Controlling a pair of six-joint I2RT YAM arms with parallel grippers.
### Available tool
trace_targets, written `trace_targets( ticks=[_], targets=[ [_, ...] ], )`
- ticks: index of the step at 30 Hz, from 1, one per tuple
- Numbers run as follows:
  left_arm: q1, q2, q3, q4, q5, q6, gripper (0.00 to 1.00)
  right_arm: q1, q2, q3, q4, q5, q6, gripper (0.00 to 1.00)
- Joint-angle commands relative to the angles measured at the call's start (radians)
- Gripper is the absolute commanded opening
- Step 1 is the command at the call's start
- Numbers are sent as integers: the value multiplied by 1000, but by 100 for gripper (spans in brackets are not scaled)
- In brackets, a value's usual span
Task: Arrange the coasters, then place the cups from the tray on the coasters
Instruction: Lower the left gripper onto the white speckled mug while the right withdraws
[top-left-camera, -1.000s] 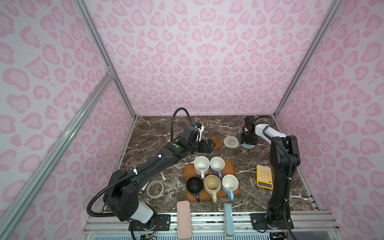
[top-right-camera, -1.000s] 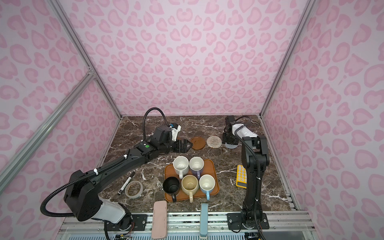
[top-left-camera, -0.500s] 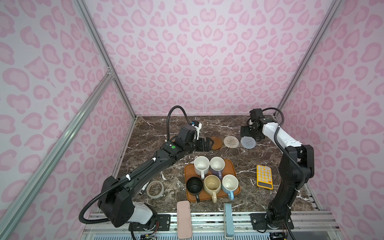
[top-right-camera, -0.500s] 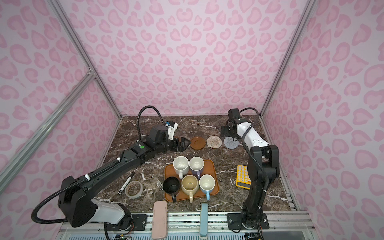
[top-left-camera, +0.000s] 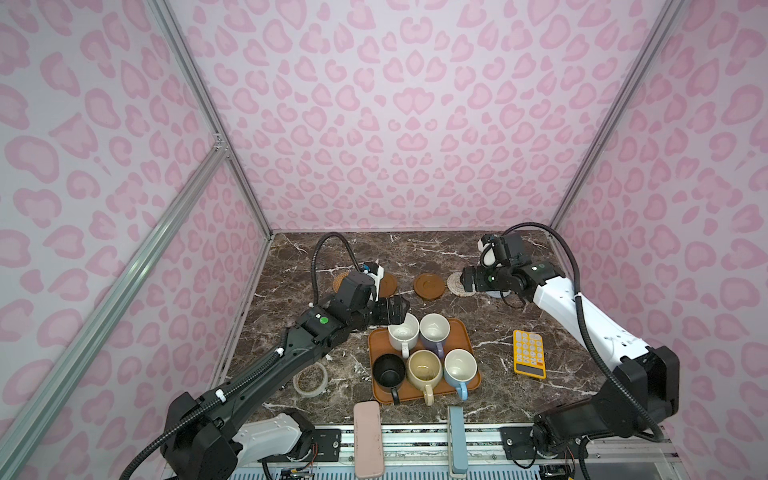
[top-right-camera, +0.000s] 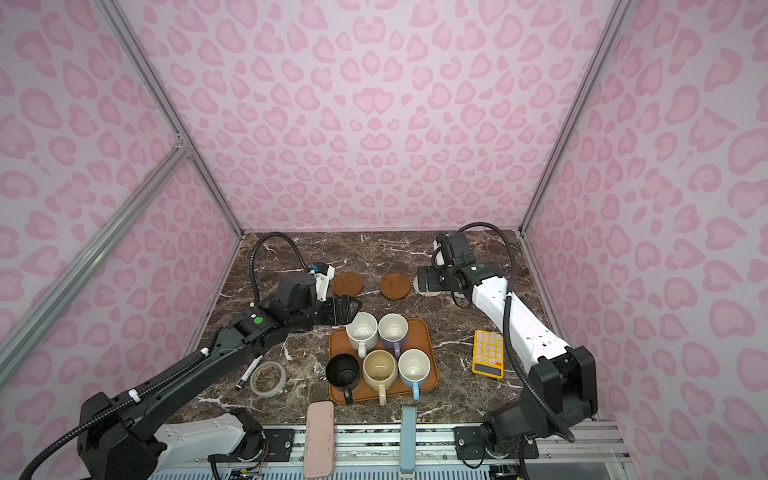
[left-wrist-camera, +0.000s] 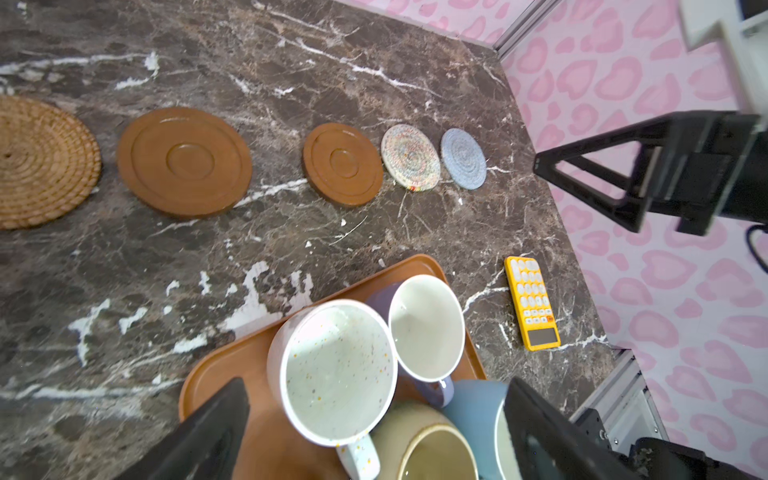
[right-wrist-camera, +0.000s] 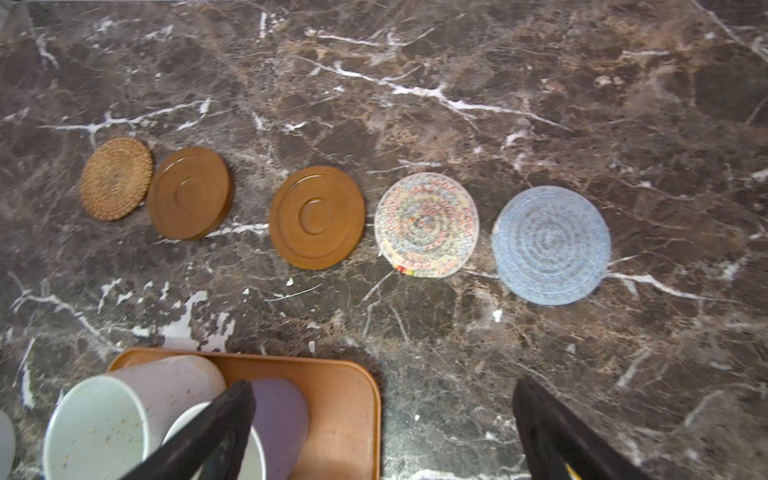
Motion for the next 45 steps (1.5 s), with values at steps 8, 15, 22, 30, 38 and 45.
trace_targets(
  ticks=[8,15,22,30,38,45],
  targets=[
    [-124,73,51,-179,-156,-35,95,93,-93,-103,34,-46,71,99],
    [-231,127,37,-233,-217,-83,83,143,-151,-204,63,-67,94,99],
    [-258,195,20,-223,-242,-112,69,144,-146,-243,85,-74,95,99],
    [-276,240,32,-219,-262,-130,61,144,-129,-259,104,-72,84,99],
    [-278,317,37,-195,-285,-144,57,143,-142,-273,119,-80,80,99],
    [-279,358,57,-200,-299,-149,55,134,-144,-282,123,-75,79,99]
  ],
)
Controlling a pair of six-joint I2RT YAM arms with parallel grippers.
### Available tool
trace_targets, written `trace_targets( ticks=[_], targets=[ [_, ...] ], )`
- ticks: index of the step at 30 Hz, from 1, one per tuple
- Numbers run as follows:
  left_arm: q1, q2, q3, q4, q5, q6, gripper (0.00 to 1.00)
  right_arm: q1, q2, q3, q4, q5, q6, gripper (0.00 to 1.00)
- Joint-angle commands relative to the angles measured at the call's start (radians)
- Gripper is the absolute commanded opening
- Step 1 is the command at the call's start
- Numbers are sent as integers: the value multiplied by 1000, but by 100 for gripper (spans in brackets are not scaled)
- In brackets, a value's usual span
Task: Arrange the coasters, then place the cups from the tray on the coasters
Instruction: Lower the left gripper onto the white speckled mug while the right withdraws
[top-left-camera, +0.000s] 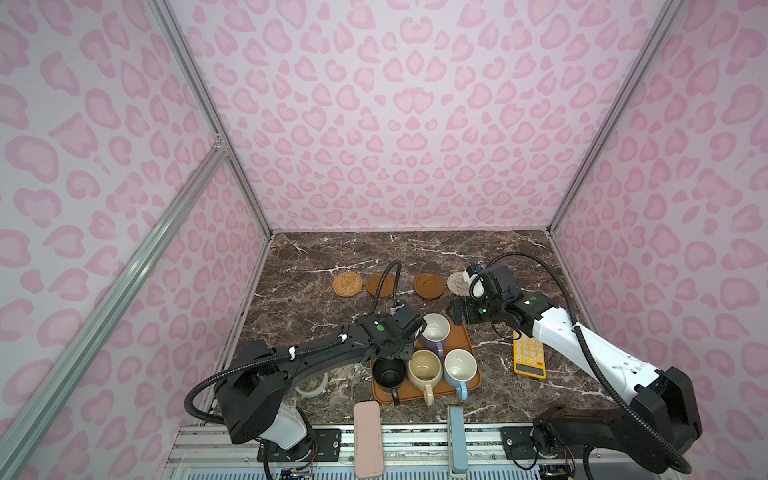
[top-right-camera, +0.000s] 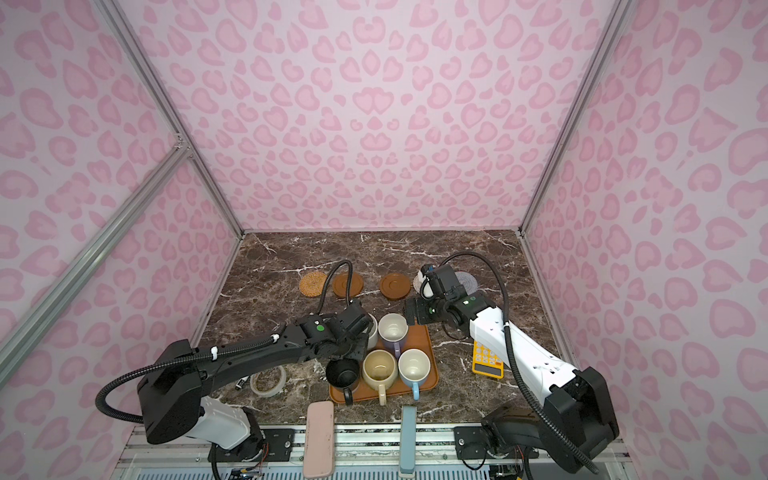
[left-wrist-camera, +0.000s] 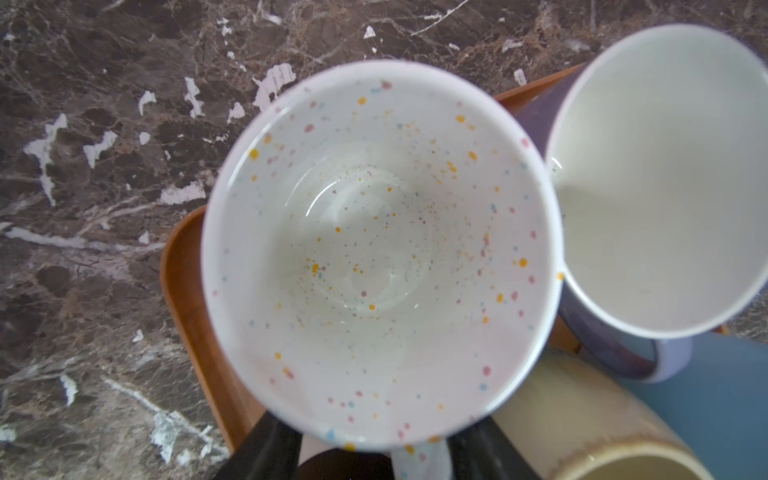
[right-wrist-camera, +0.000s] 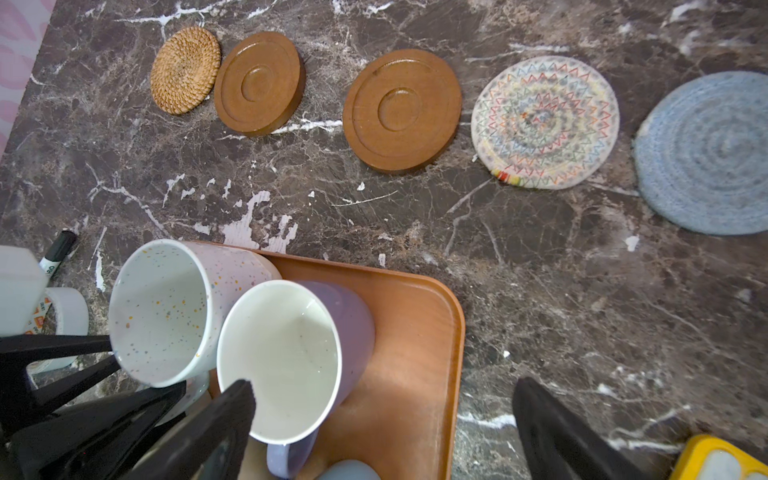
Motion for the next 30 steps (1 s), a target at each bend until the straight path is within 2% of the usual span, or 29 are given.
trace_targets(
  ticks=[1,12,15,21,25,30],
  targets=[
    [1,23,16,2,-24,-15,53,-2,-4,-13,28,2,-7,99],
    [1,62,38,18,-20,-12,38,-6,-14,-24,36,7,-4,99],
    [1,61,43,14,-22,-9,27,-8,-18,-27,36,10,-5,99],
    [2,58,42,16,-30,-8,19,-8,-14,-33,47,2,1,99],
    [1,34,33,20,-28,-4,3,-8,-14,-27,48,-4,3,99],
    [1,4,32,8,-47,2,3,-8,-20,-29,56,-7,6,99]
  ],
)
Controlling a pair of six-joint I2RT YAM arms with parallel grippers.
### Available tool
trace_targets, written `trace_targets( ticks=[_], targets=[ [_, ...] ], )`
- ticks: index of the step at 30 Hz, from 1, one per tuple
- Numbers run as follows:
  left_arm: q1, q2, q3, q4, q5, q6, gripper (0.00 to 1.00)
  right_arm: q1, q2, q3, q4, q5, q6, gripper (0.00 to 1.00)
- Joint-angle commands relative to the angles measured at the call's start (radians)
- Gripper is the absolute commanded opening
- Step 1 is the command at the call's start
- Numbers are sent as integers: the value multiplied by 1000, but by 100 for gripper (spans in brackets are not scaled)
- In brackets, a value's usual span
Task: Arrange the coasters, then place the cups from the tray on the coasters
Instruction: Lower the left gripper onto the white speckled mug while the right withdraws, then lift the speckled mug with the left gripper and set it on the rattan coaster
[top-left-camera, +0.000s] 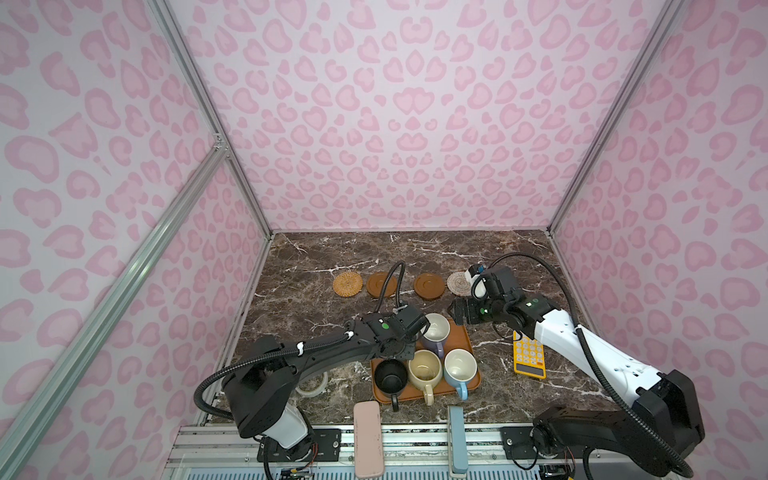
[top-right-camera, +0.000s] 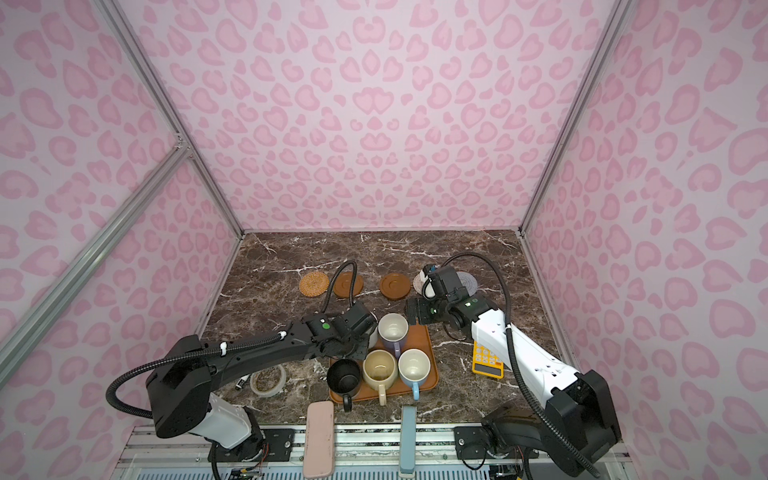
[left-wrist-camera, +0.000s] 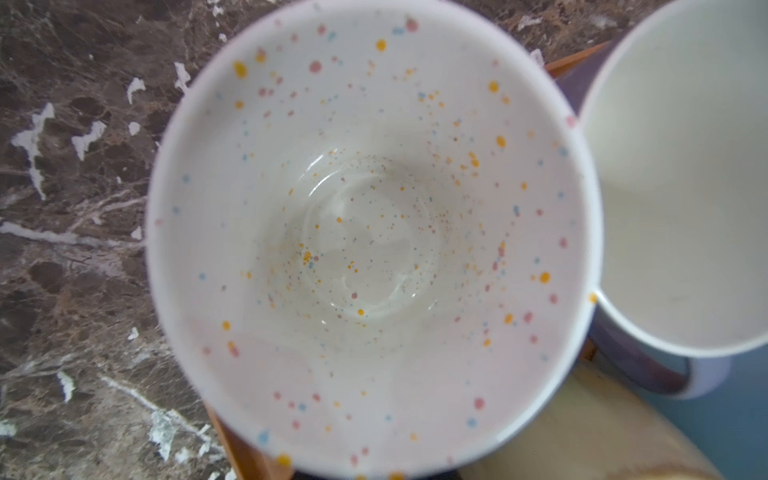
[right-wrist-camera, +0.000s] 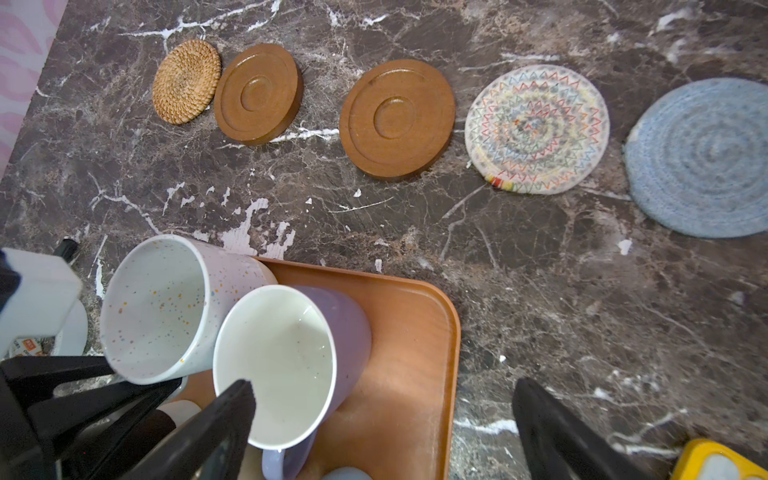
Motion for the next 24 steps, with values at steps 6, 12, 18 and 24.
trace_targets(
  ticks=[6,12,18,24],
  targets=[
    [2,-77,-5,22,-72,3,3,11,-15,-5,40,-19,3,99],
    [33,-160,-9,-19,-102,11,3,66,-34,-3,96,-39,7,99],
    [141,-214,19,-52,-102,57,3,159,21,65,127,21,42,99],
    [277,-237,29,-24,-80,109,3,208,130,148,193,19,80,99]
  ],
)
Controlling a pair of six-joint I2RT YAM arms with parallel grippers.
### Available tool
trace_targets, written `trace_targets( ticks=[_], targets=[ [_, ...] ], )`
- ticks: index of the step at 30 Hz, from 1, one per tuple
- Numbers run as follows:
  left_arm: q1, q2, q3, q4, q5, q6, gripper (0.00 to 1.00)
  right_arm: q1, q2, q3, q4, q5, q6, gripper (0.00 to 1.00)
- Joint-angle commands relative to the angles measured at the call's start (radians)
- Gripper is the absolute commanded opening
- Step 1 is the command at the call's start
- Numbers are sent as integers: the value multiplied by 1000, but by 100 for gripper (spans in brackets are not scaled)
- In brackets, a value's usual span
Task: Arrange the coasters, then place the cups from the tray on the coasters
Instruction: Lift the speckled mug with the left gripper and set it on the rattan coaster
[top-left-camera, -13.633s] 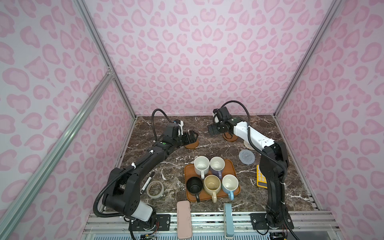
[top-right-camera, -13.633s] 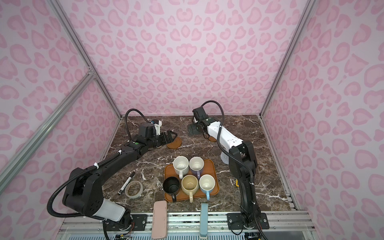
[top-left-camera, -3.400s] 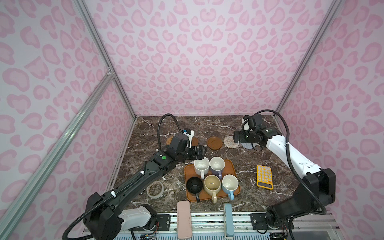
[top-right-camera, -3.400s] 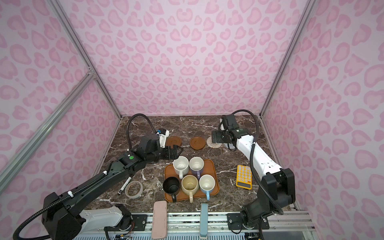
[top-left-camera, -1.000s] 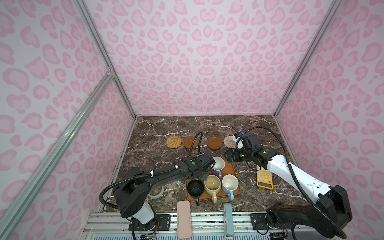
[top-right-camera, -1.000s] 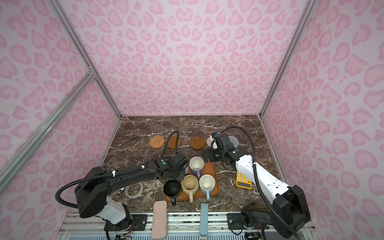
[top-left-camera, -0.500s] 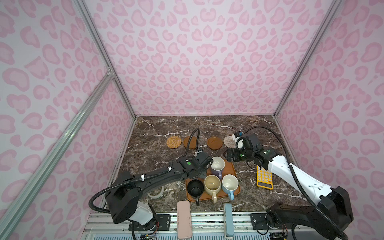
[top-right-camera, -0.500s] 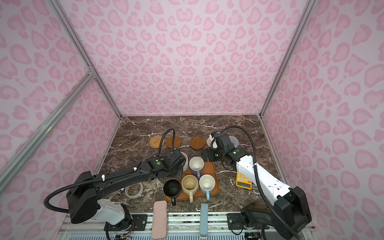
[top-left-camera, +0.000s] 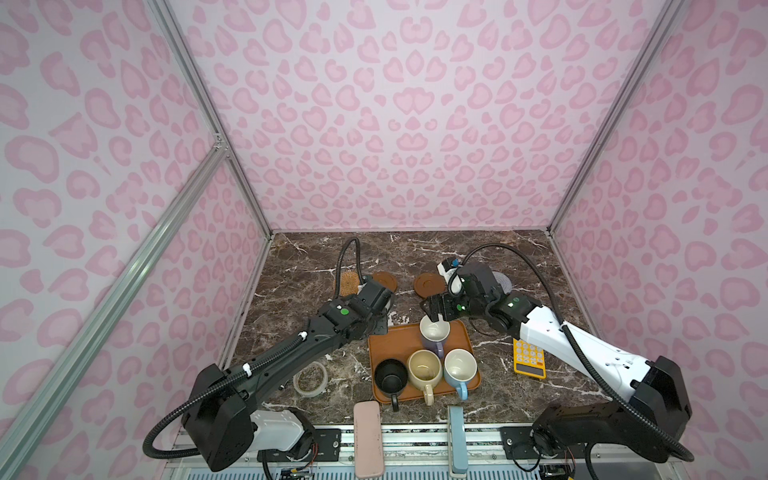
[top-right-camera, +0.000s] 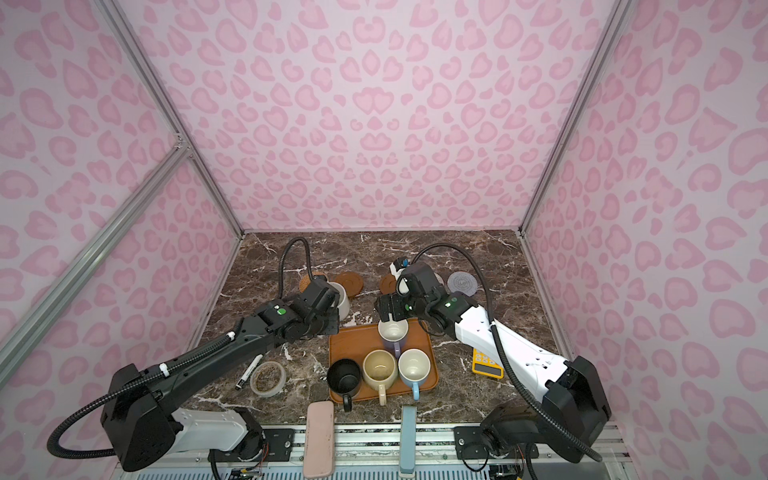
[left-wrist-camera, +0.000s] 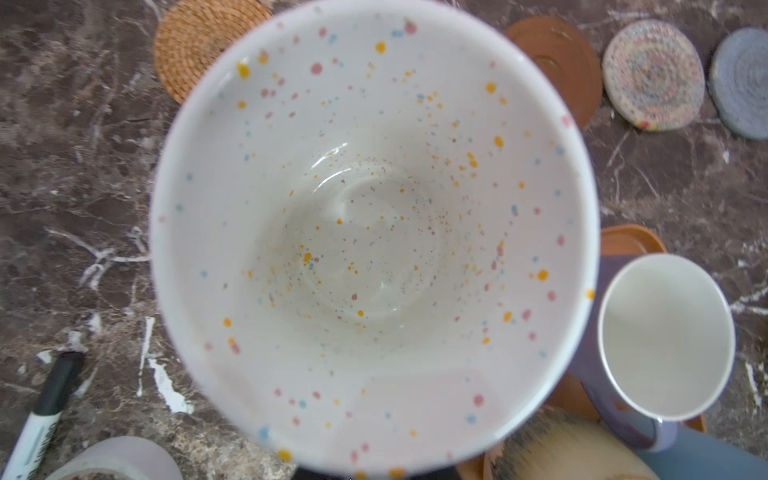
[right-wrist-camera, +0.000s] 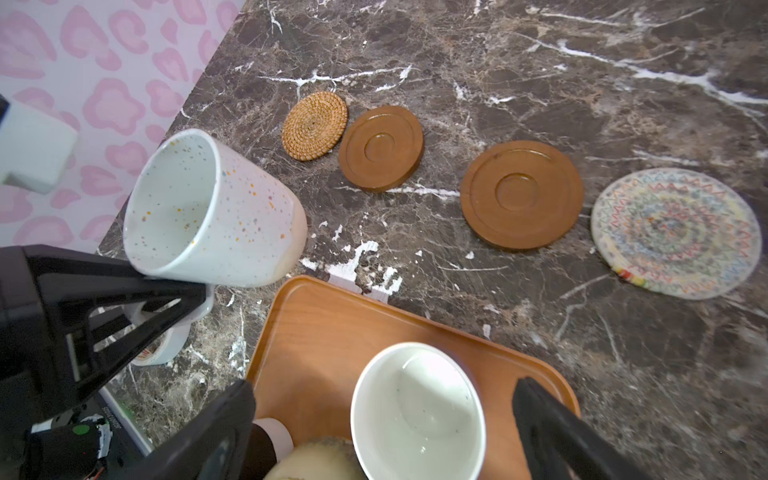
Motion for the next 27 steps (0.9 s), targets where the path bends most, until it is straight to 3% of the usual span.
trace_targets(
  ticks=[1,14,27],
  targets=[
    [63,-7,22,61,1,53,3,21,66,50,67,11,28,99],
    [301,226,122,191,-56,181,3,72,345,322,57,-12,16,99],
    [396,441,251,294,28,254,3,38,443,388,37,-38,-9,98]
  ],
)
